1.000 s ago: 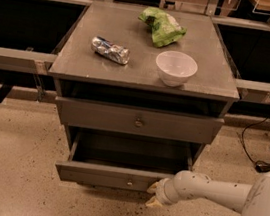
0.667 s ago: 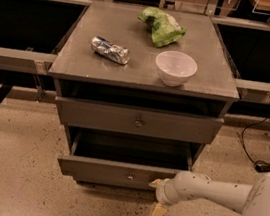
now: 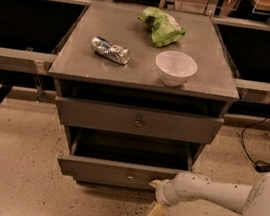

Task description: Close middle drawer

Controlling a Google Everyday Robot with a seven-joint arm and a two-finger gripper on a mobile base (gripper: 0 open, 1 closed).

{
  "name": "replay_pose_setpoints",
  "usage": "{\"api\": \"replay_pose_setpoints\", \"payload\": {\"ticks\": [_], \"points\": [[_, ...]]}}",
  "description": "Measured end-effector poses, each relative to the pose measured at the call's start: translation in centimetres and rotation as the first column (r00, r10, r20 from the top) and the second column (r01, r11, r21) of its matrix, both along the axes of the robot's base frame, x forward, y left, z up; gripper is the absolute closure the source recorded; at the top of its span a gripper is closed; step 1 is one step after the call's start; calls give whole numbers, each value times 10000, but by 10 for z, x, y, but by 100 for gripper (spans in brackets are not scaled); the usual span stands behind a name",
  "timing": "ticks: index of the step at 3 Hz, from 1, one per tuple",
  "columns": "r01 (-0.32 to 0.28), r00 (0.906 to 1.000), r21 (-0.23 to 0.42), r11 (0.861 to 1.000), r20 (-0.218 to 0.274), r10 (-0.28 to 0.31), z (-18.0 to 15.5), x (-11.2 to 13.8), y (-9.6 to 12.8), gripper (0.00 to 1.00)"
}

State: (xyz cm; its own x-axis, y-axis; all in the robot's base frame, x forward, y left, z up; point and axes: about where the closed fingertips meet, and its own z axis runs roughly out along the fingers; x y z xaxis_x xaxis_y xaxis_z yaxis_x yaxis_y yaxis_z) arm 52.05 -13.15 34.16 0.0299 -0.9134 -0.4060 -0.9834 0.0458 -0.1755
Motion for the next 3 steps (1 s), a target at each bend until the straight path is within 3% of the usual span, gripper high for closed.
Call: {"api": "replay_pose_setpoints", "payload": {"ticks": [1,2,3], "points": [[30,9996,-372,9993,282,-20,6,2,4,41],[279,9988,-237,9993,405,-269,6,6,11,64],[284,9988,-295,9992,409,-272,6,7,11,95]]}}
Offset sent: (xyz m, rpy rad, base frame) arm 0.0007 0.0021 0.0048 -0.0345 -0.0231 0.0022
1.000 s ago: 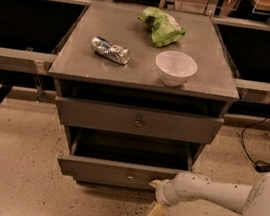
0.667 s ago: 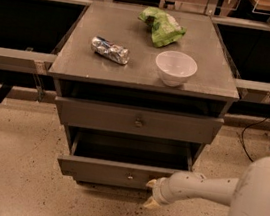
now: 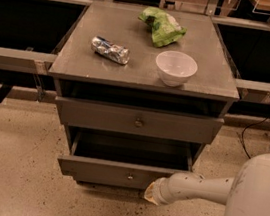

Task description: Close middle drawer

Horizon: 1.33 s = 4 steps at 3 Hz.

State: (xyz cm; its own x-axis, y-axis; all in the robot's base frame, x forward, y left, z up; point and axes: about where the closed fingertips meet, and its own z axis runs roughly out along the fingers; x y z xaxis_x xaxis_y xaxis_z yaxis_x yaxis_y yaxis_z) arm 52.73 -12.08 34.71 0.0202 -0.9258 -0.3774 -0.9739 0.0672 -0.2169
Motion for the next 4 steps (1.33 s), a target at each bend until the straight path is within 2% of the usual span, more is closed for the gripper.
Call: {"api": "replay_pose_setpoints", "payload": {"ticks": [1,3,4], "points": [[105,9999,-161,9998,90,-104,1,4,-1,100],[207,9969,-583,9981,769,-162,17,34,-1,100],[202,9966,-600,9980,813,-153,18,36,0,84]]}}
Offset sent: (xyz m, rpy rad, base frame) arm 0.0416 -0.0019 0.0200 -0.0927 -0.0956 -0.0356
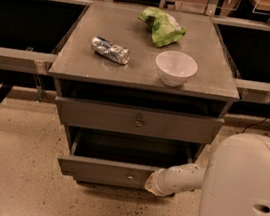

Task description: Close middle drawer

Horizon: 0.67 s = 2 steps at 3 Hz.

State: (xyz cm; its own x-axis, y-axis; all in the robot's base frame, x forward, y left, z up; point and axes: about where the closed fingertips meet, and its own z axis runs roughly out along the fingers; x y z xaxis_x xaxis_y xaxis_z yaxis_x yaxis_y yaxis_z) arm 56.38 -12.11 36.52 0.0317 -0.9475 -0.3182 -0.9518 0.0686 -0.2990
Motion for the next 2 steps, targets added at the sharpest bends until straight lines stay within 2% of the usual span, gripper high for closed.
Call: {"api": "replay_pose_setpoints", "payload": {"ticks": [1,2], "points": [[0,10000,0,10000,0,0,0,0,0,55],[0,10000,0,10000,-1,0,0,0,0,30]]}}
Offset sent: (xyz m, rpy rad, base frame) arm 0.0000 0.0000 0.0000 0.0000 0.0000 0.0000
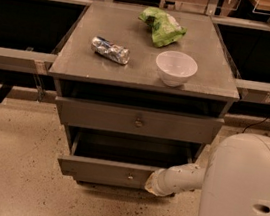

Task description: Close middle drawer

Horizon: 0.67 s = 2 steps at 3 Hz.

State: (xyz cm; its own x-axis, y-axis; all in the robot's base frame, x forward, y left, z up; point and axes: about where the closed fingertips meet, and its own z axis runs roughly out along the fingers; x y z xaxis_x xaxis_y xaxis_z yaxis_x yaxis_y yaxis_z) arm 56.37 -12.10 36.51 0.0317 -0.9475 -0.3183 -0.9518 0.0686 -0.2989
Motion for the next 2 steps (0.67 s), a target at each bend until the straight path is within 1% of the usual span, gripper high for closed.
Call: {"api": "replay_pose_setpoints", "payload": {"ticks": [1,2], "points": [[0,10000,0,10000,0,0,0,0,0,8],[-1,10000,0,10000,-1,1,0,0,0,0]]}}
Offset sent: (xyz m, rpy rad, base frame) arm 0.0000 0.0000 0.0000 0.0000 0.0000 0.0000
